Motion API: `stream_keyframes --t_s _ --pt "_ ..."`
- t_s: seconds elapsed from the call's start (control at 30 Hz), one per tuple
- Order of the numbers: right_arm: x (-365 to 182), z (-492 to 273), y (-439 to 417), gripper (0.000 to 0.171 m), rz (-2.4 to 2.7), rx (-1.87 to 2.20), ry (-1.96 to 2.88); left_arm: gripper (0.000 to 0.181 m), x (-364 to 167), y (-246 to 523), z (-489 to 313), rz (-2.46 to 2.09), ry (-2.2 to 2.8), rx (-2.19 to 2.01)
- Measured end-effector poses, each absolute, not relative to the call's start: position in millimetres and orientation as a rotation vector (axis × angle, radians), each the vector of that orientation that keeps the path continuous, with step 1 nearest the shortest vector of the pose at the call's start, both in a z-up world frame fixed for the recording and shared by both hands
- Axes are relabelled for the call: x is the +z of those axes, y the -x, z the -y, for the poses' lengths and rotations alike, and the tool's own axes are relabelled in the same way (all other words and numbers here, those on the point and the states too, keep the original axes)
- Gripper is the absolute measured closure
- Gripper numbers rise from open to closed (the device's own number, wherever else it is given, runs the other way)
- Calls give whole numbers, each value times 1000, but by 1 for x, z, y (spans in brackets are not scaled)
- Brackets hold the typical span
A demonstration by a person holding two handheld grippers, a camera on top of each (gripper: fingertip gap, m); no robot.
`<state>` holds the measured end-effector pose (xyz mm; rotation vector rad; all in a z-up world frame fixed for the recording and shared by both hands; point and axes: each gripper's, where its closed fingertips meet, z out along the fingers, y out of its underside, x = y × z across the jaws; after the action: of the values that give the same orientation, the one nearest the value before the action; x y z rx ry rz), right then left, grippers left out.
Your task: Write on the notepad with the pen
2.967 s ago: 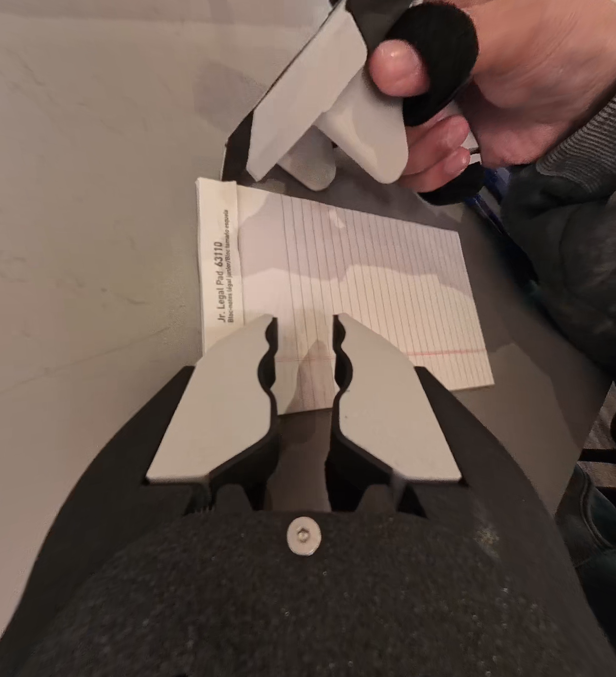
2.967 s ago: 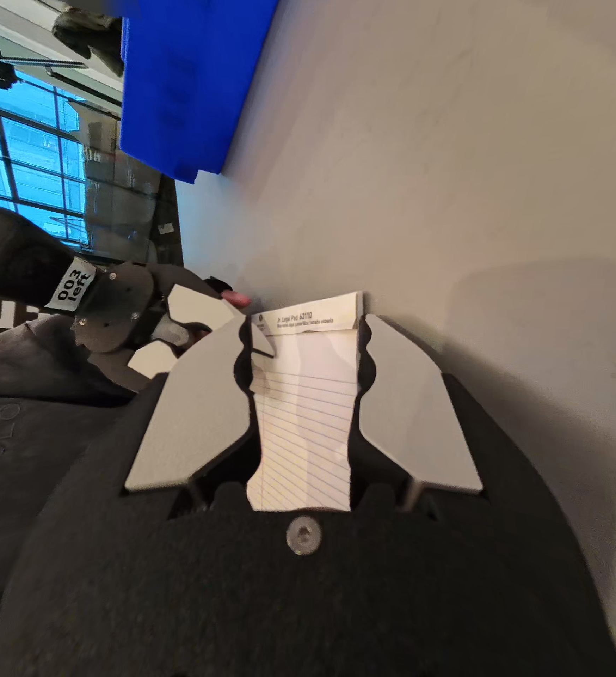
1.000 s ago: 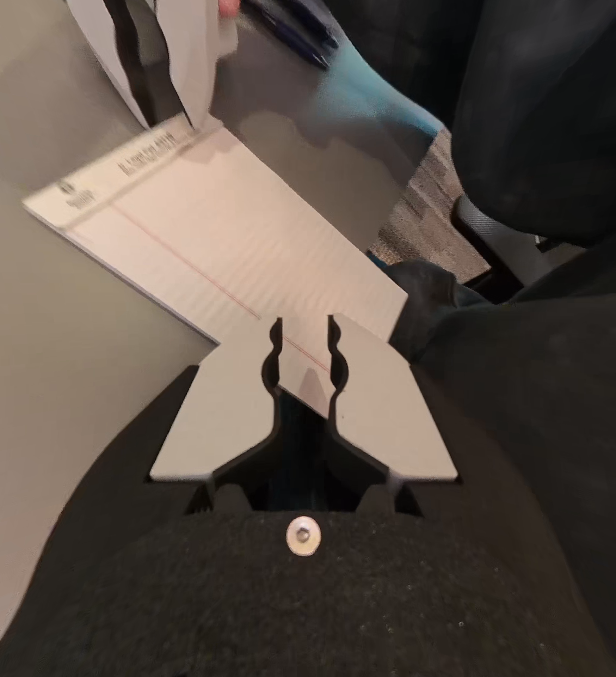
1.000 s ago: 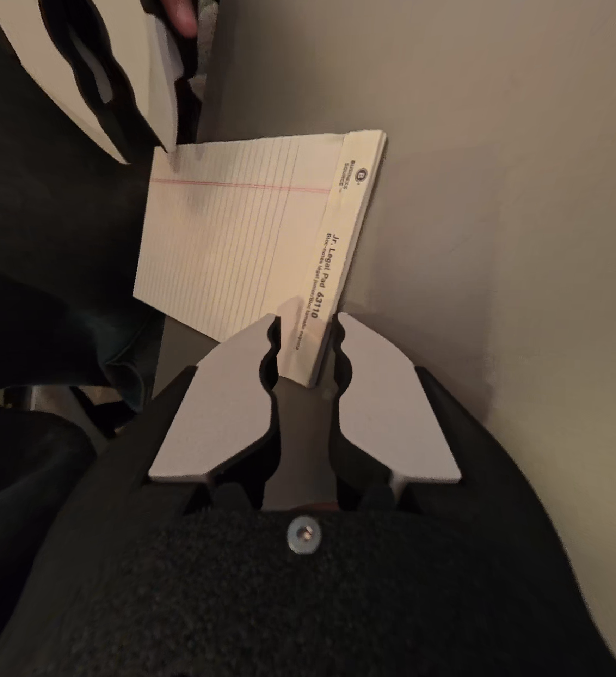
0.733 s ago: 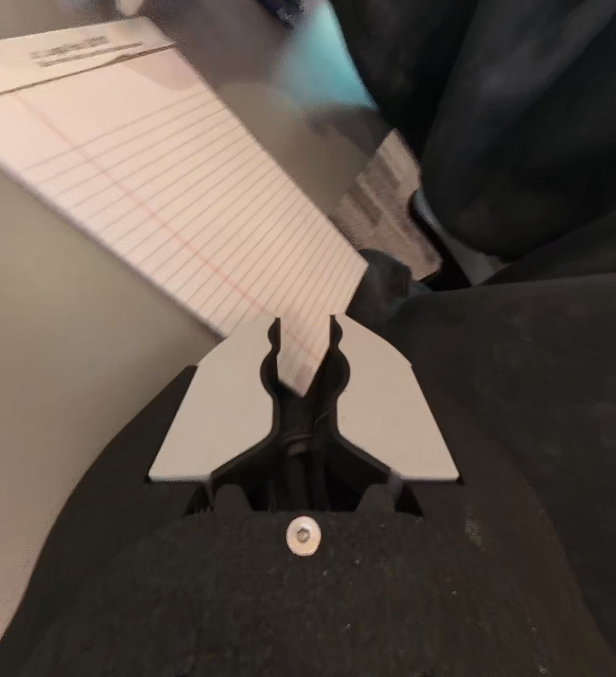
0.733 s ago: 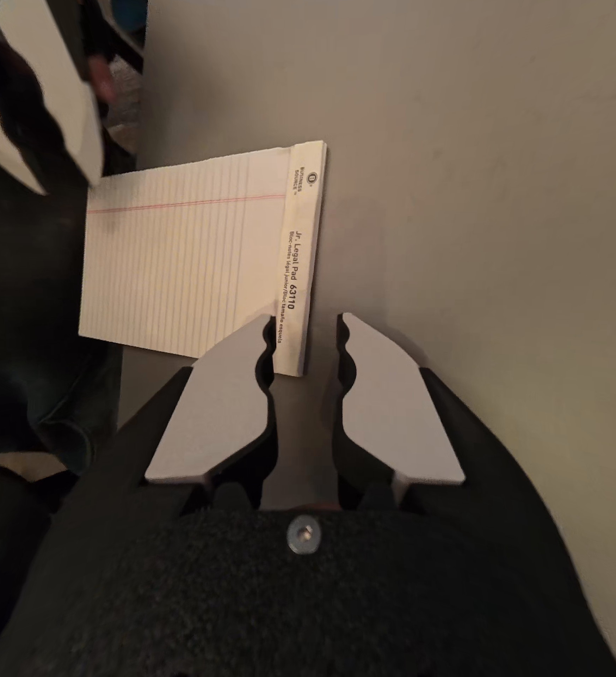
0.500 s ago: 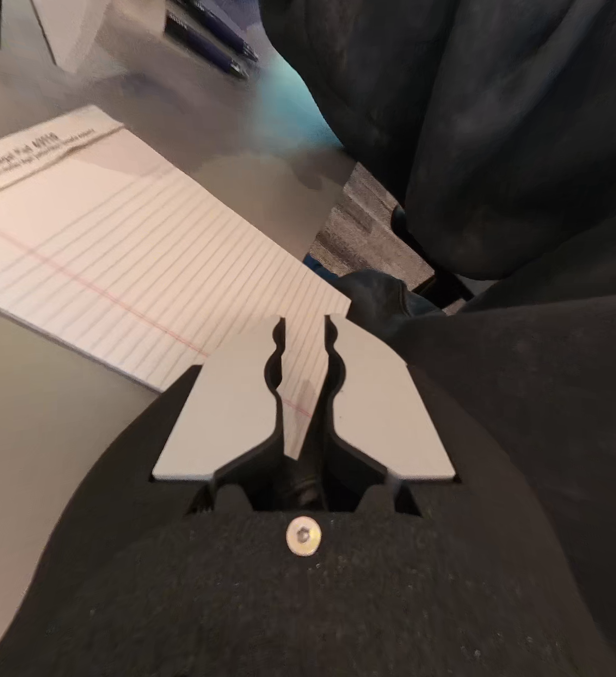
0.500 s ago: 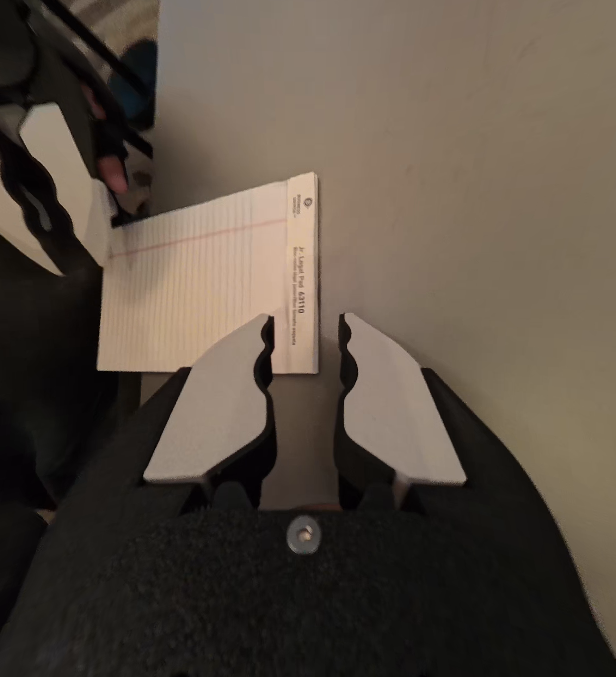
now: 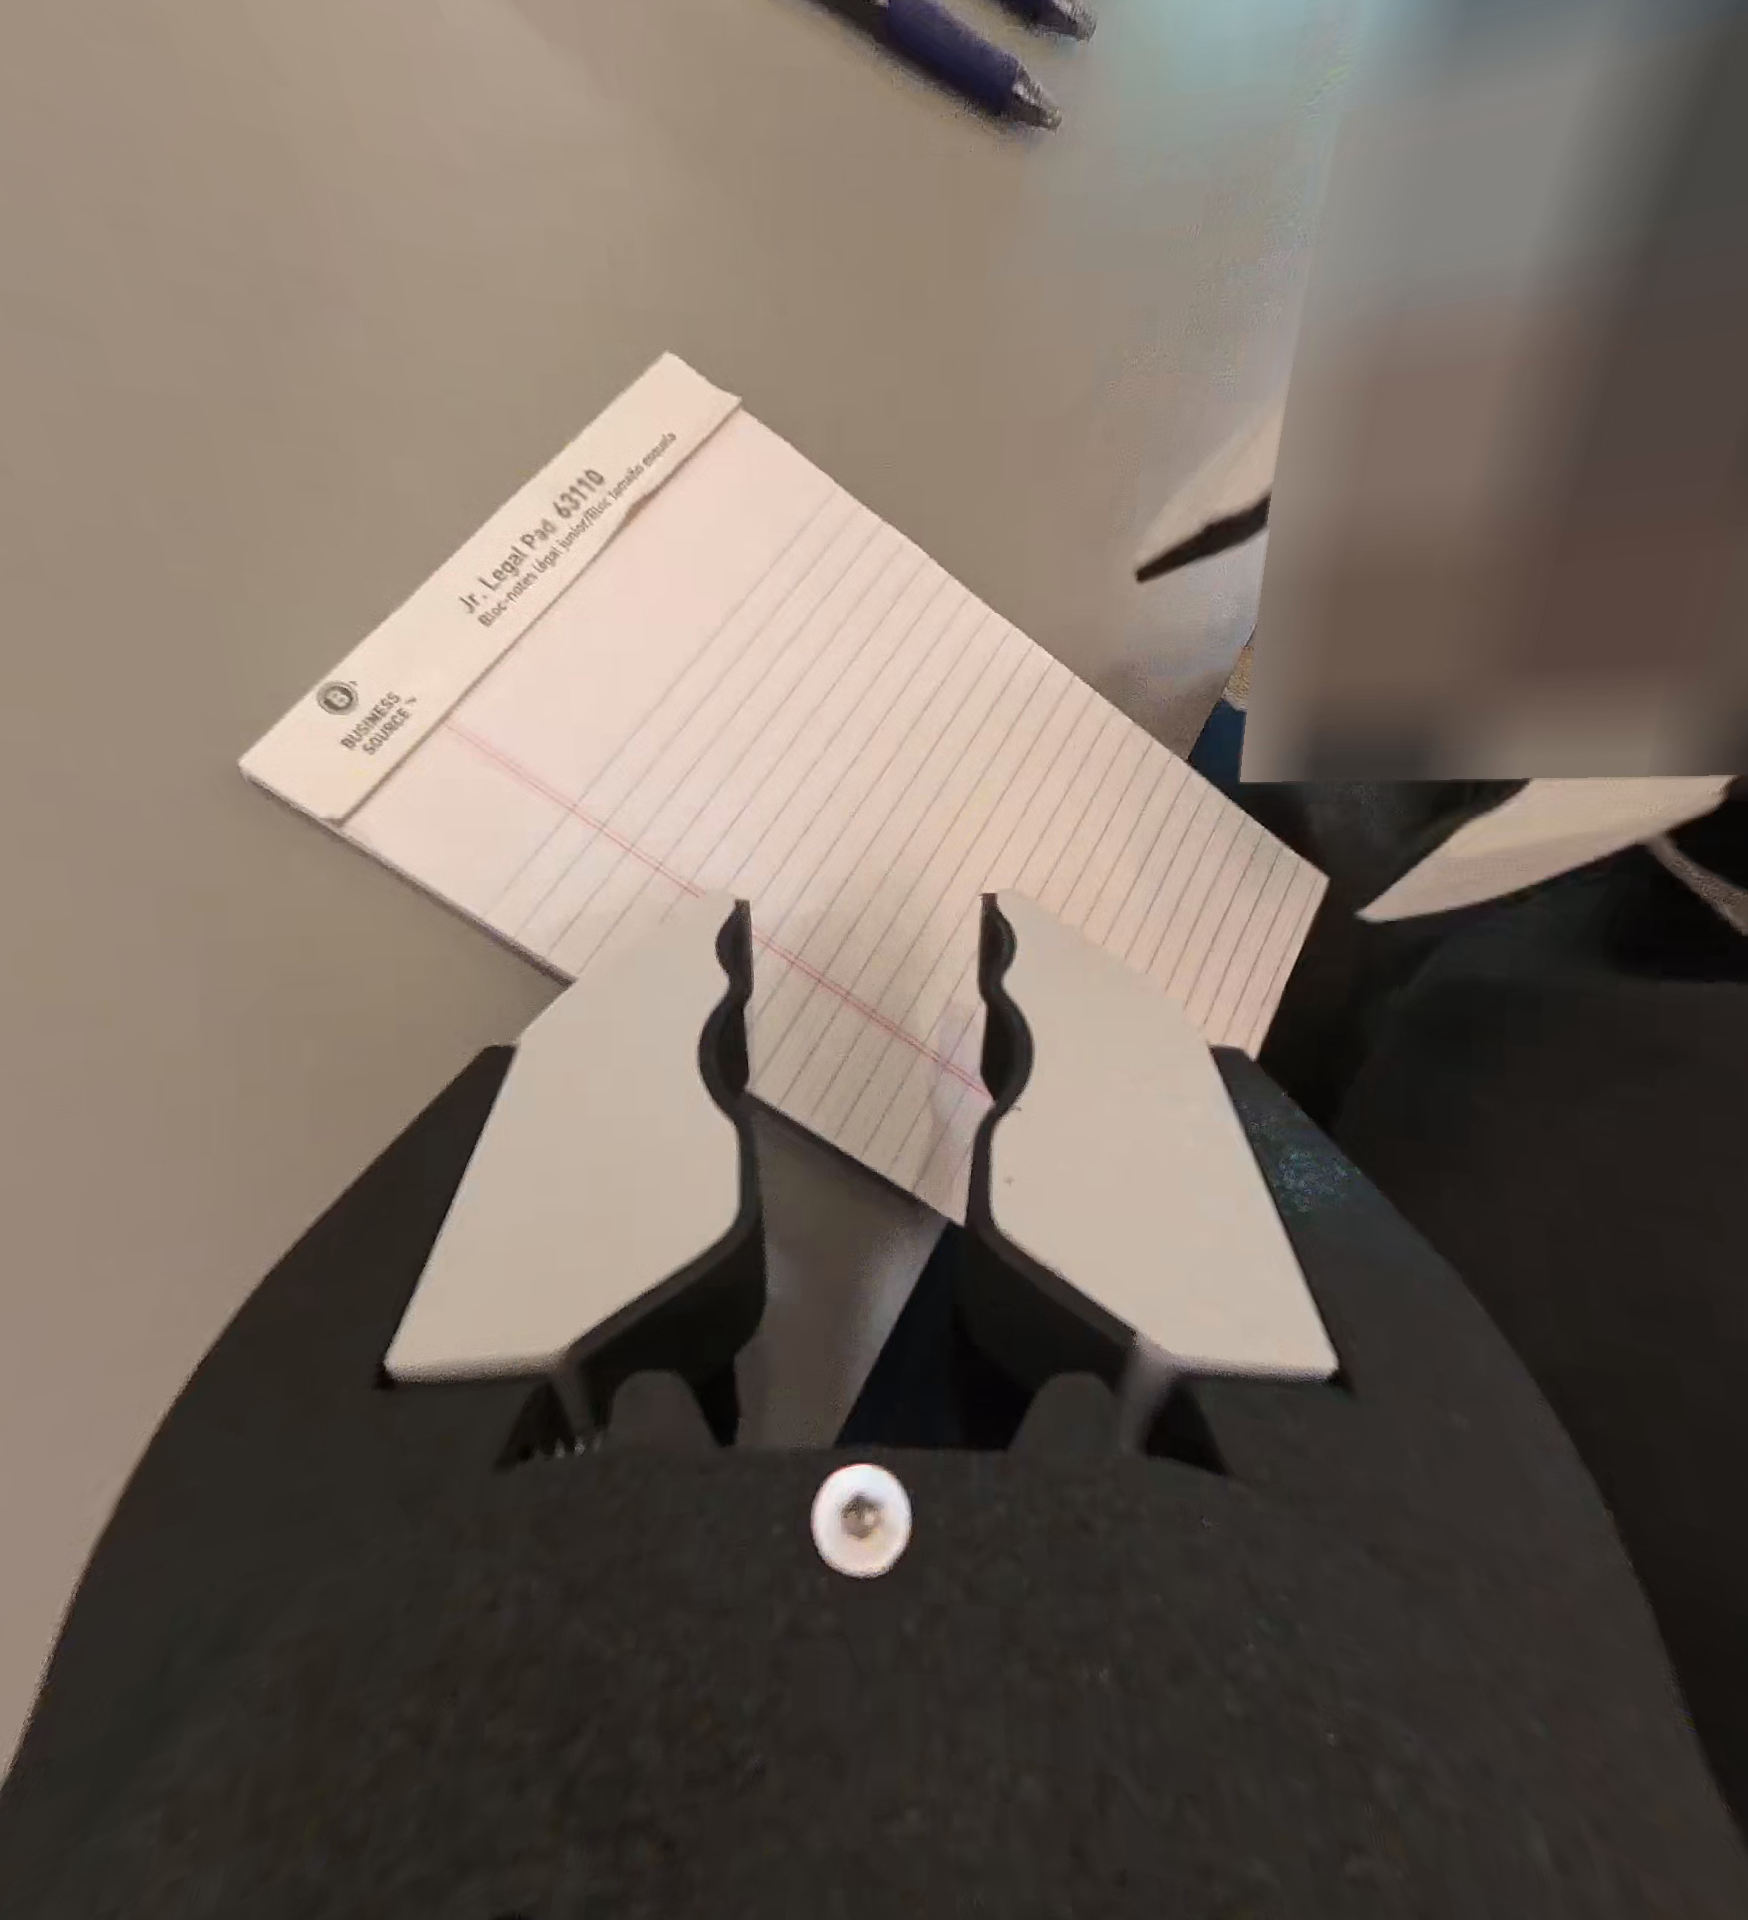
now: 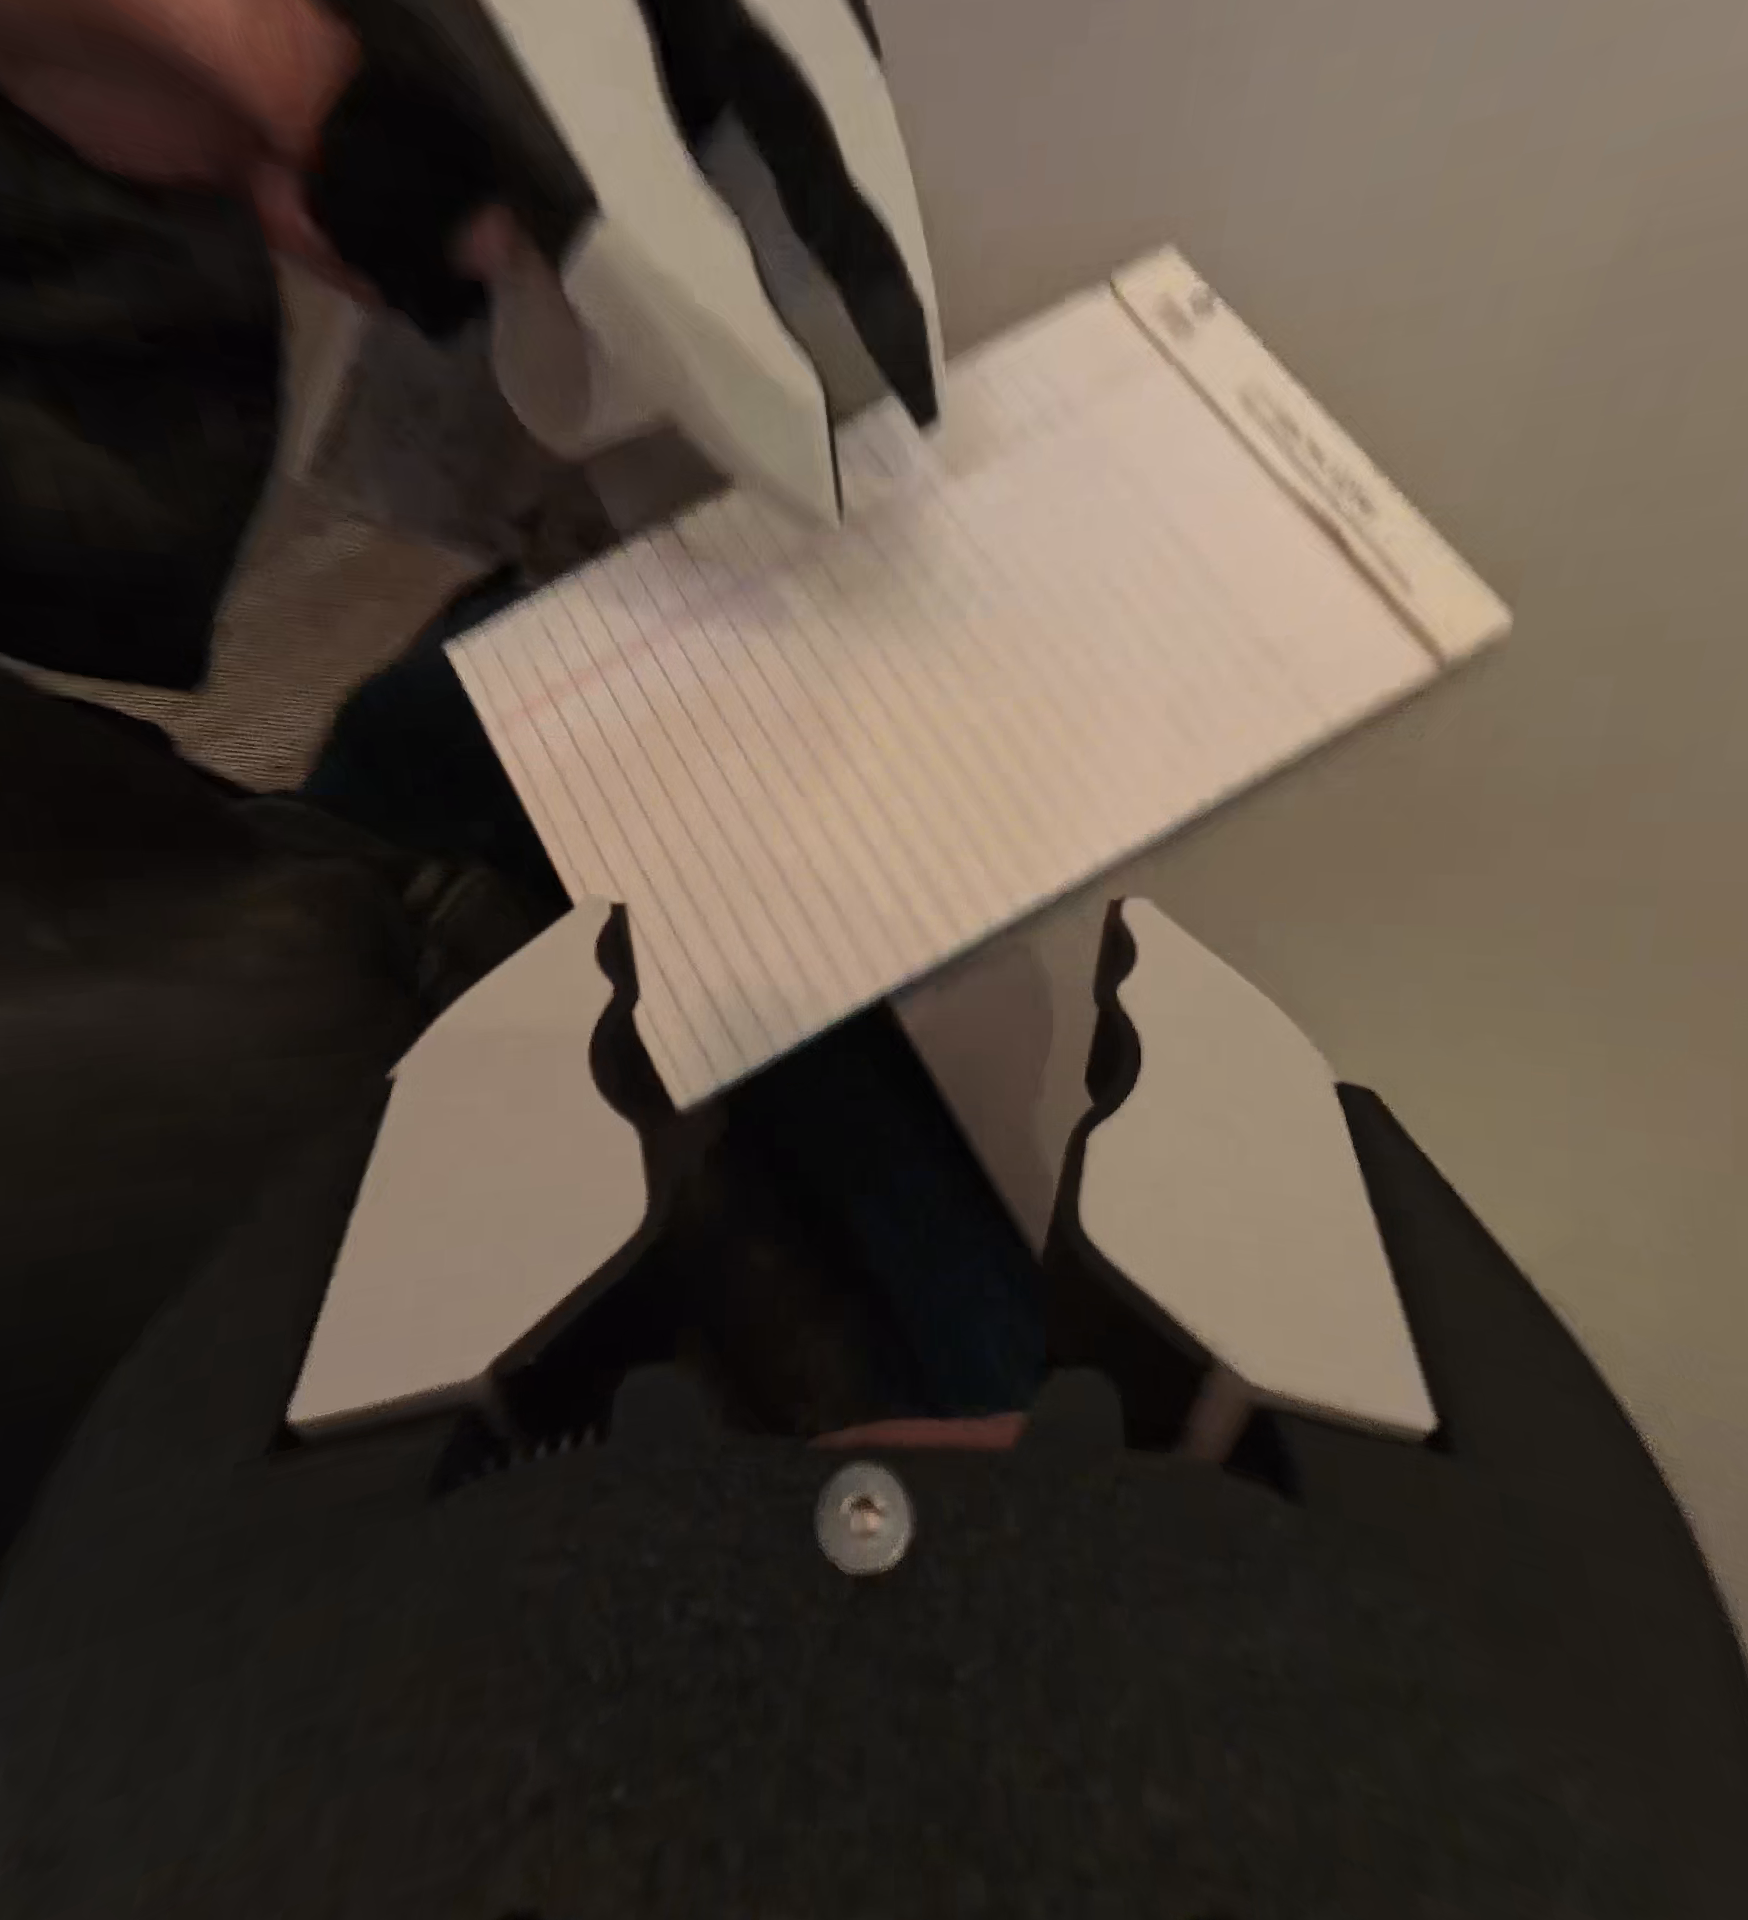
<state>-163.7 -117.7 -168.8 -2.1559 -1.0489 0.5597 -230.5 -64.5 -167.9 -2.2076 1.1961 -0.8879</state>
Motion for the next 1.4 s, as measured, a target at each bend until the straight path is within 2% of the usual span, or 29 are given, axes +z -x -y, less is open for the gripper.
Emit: stream_keyframes --t_s 0.03,0.1,0.17,0.2,0.3,0.33,0.53,0.63,0.7,0.77,0.83,1.13,1.4 --pt "-173 126 159 88 1015 522 2173 140 -168 228 65 -1211 2221 -915" --pt "-171 154 159 100 962 633 2187 140 -169 225 68 -1236 2206 -928" --pt "-173 174 160 97 824 811 2251 143 -177 226 66 -1251 2215 -869" --pt "-175 178 164 94 739 941 2284 147 -183 227 65 -1260 2227 -839" --pt "-172 170 169 104 466 1263 2292 161 -186 226 58 -1212 2223 -809" --pt "-174 168 167 111 382 1314 2298 161 -185 225 59 -1208 2226 -813" --pt "-191 153 164 111 -31 1502 2337 157 -184 220 66 -1196 2207 -837" --pt "-188 143 172 123 -73 1547 2287 155 -181 221 66 -1180 2181 -841" --pt "-187 138 173 136 -62 1505 2273 155 -172 225 63 -1146 2130 -852" --pt "-184 137 174 157 -16 1476 2265 154 -158 231 58 -1079 2047 -860" --pt "-180 137 175 163 4 1468 2261 154 -143 238 55 -998 1955 -891" --pt "-116 111 146 167 312 1124 2108 155 -117 273 38 -800 1871 -928" --pt "-37 41 38 167 248 831 1974 154 -123 272 39 -806 1895 -939"
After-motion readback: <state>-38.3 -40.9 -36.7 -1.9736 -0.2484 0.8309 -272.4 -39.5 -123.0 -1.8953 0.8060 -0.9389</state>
